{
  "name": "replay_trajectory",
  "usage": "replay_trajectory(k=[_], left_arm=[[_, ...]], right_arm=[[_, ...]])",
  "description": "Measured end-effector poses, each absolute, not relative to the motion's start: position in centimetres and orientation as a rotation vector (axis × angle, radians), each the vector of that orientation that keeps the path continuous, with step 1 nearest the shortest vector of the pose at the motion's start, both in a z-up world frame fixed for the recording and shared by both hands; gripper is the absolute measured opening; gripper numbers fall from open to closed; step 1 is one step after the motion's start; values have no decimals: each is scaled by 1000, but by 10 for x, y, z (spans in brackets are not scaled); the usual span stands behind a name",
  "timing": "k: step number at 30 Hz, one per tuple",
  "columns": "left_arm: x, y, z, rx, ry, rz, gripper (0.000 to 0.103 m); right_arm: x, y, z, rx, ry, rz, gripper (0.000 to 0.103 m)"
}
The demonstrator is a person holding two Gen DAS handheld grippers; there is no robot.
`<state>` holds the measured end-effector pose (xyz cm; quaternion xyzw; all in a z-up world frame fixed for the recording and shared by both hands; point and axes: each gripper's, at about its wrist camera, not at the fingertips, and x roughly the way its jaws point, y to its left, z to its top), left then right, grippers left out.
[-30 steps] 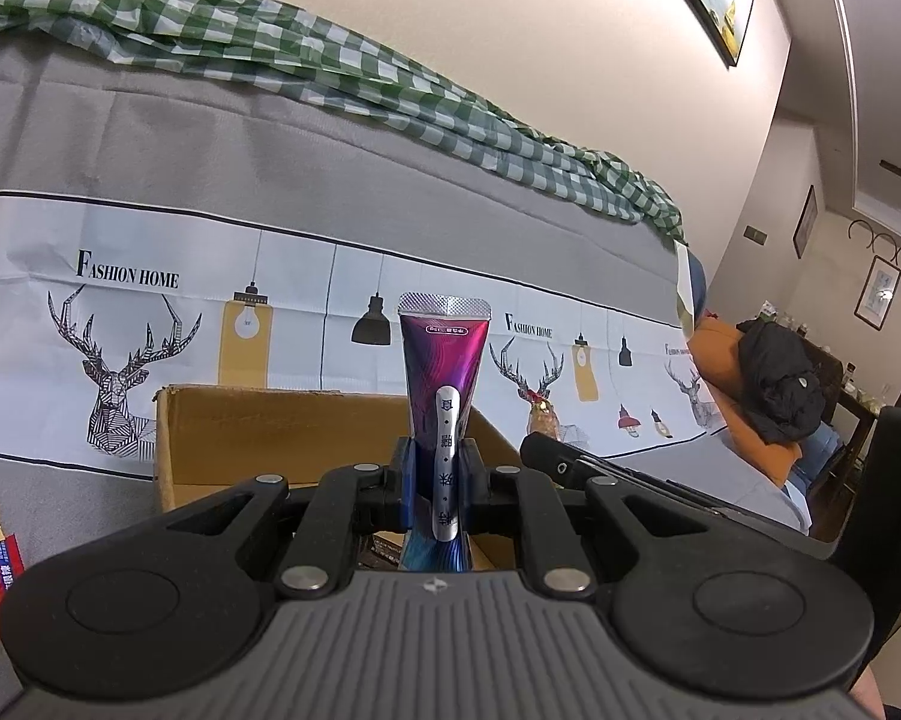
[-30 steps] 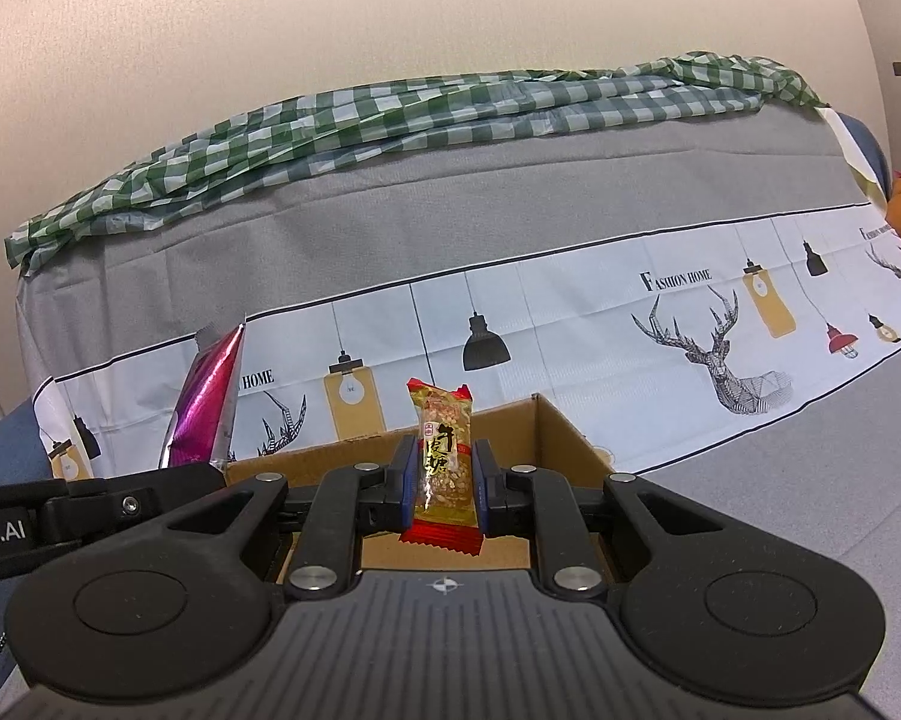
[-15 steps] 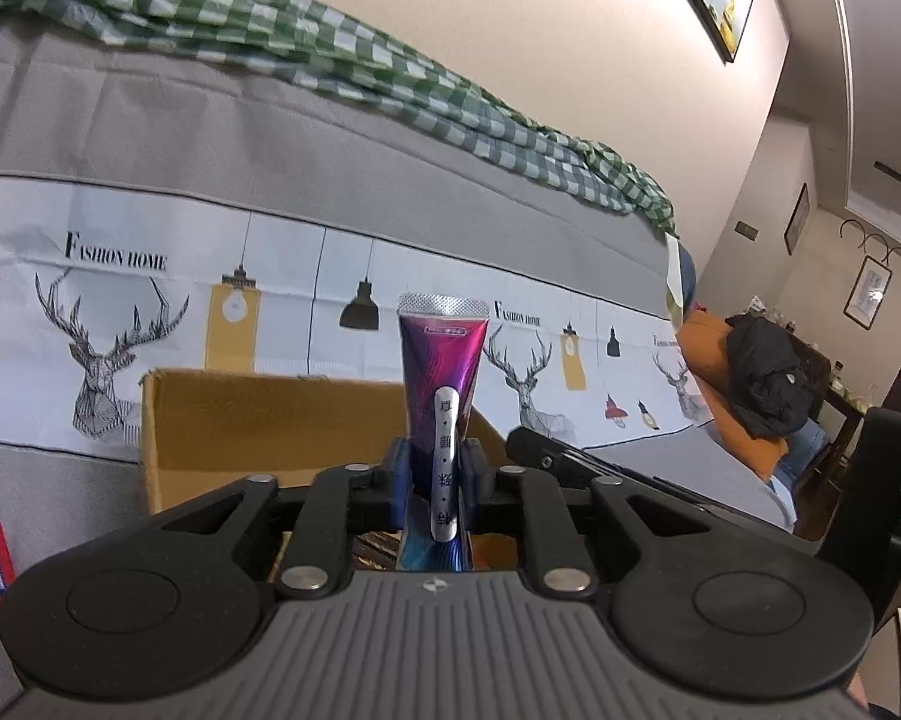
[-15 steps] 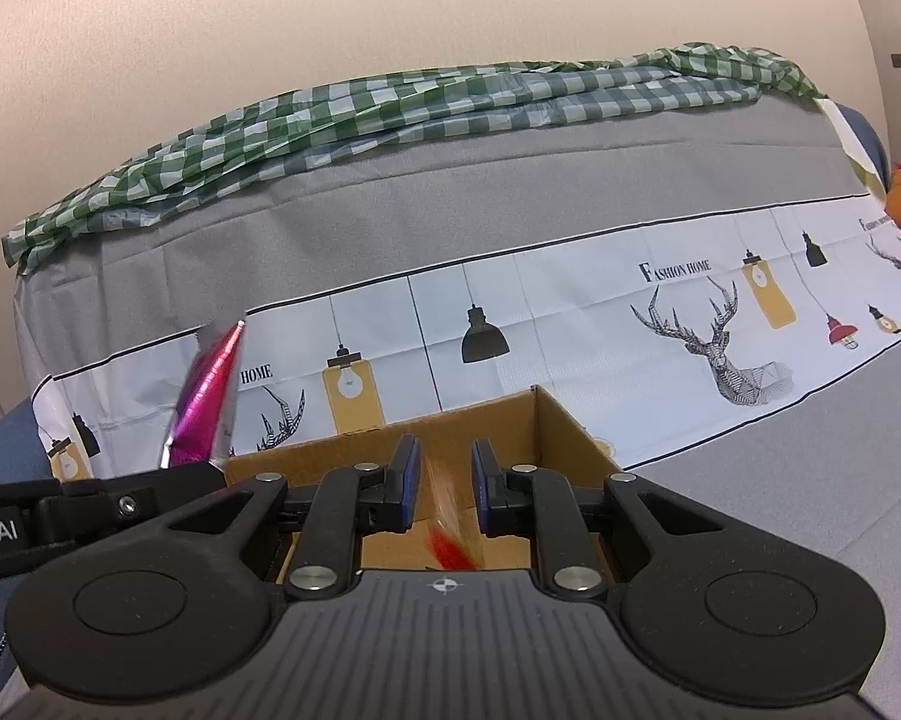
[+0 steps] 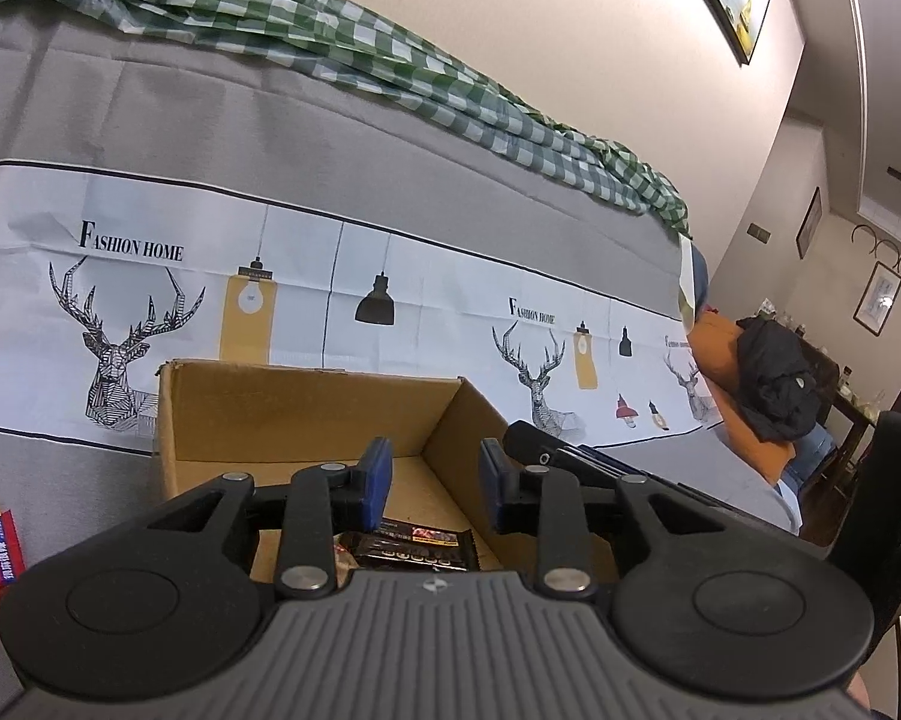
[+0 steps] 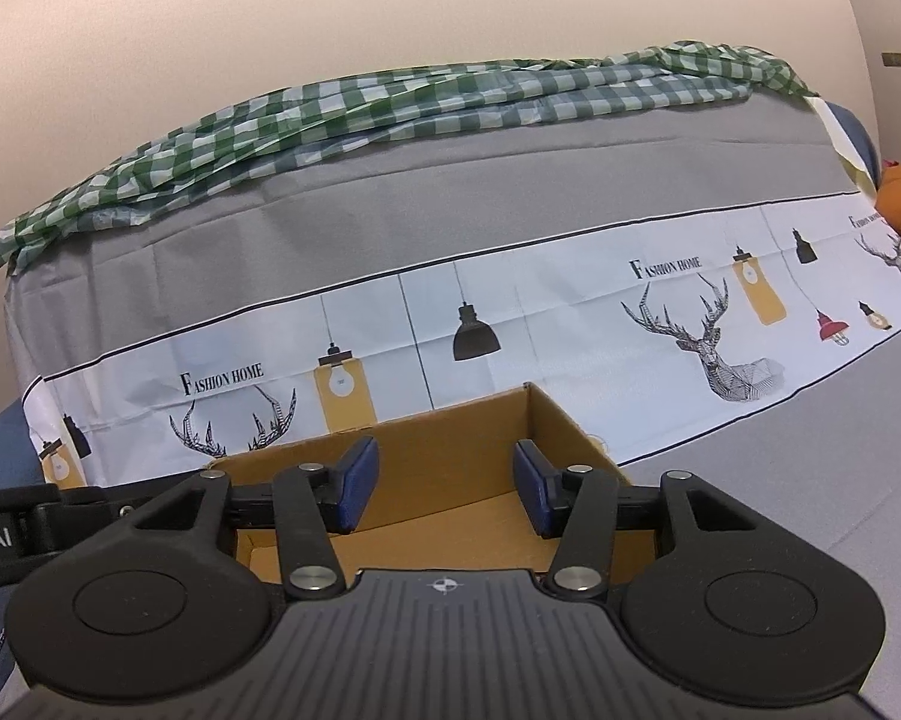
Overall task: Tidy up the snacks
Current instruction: 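Move both tools back to the snack pile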
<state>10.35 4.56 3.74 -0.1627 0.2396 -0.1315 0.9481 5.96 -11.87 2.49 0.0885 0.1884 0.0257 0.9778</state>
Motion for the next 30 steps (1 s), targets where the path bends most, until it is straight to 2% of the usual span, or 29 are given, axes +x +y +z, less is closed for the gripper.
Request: replay_trajectory(k=[5,10,13,14,18,21,24,30], left_arm=[[101,53,38,-322,485,-258,31],[96,66,43,-293,458,-229,15],[93,76,46,-275,451,-218,12],[93,80,47,-267,457,-214,12],[94,99,51,-237,510,-205,12],[103,117,50,-207,601,-161,12],[112,144,44,-234,682,-90,12],[93,200,25,-230,676,33,12]], right_arm=[[61,-112,25,180,386,64,52],[60,-103,27,186,385,84,52],[59,-95,29,189,383,101,51],[59,-92,29,192,385,110,50],[57,-79,29,203,391,167,29],[55,-67,30,211,394,210,18],[52,-54,33,217,387,248,16],[41,-23,40,245,364,351,13]])
